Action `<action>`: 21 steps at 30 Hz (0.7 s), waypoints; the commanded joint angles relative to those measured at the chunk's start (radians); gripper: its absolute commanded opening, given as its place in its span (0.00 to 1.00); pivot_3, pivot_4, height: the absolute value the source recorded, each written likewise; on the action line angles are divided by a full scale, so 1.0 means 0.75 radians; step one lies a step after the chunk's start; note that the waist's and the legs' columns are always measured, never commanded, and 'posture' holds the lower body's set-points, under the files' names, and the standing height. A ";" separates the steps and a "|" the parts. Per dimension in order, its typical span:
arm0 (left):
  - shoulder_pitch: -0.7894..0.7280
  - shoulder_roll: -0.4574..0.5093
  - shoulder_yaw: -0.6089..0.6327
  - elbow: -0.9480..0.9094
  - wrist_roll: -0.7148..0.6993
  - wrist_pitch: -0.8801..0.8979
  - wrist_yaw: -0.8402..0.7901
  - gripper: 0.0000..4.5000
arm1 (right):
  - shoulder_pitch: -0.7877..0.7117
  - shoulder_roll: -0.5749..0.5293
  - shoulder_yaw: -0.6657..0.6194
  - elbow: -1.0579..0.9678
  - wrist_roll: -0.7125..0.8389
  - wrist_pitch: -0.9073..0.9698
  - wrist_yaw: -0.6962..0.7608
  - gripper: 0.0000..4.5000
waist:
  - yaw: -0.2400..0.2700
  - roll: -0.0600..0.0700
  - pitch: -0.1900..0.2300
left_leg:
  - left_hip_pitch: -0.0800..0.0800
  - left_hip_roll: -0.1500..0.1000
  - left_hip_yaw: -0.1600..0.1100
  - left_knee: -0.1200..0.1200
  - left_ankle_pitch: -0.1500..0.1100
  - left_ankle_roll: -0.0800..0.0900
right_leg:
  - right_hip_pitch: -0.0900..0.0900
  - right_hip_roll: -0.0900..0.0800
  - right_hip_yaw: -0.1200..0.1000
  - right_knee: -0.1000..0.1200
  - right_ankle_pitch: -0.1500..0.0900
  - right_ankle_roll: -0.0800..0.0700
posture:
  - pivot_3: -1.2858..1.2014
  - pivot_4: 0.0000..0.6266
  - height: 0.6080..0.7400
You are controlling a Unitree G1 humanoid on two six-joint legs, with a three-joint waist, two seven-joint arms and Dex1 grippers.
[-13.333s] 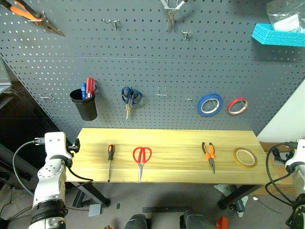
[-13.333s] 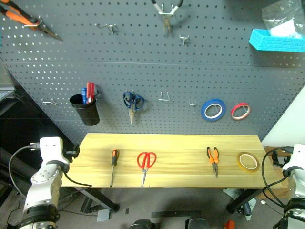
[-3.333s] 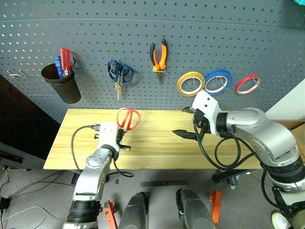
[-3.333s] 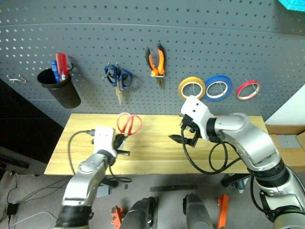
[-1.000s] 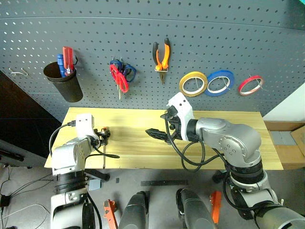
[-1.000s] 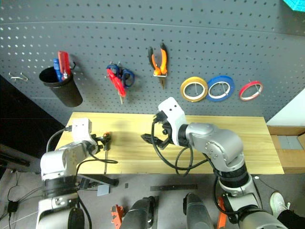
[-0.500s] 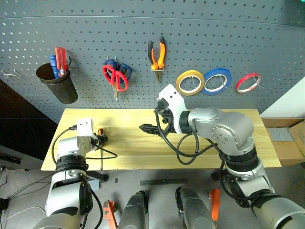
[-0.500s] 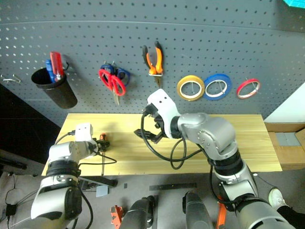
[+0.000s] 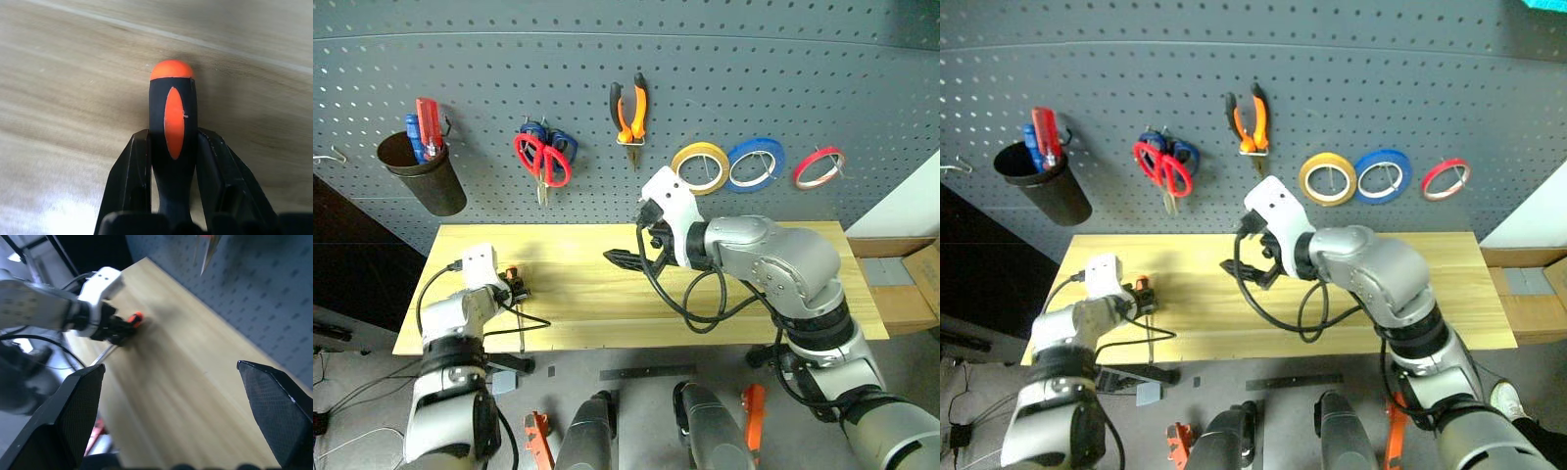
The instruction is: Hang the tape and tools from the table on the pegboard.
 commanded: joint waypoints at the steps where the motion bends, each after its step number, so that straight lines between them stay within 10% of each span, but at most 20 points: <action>1: 0.088 -0.034 0.036 -0.358 -0.049 -0.038 0.024 0.20 | 0.002 -0.016 0.000 -0.136 -0.009 -0.161 0.065 1.00 | 0.000 0.000 0.000 | -0.002 0.000 0.000 0.000 0.000 0.000 | -0.002 -0.001 0.000 0.000 0.000 0.000 | 0.46 0.43 1.00; 21: -0.022 0.063 -0.057 -0.788 0.126 -0.663 0.042 0.20 | -0.138 -0.104 -0.030 0.019 -0.136 -0.524 0.264 1.00 | 0.029 -0.008 -0.008 | -0.012 -0.001 0.005 0.002 0.002 -0.004 | -0.013 0.002 -0.002 0.002 0.002 -0.002 | 0.49 0.25 1.00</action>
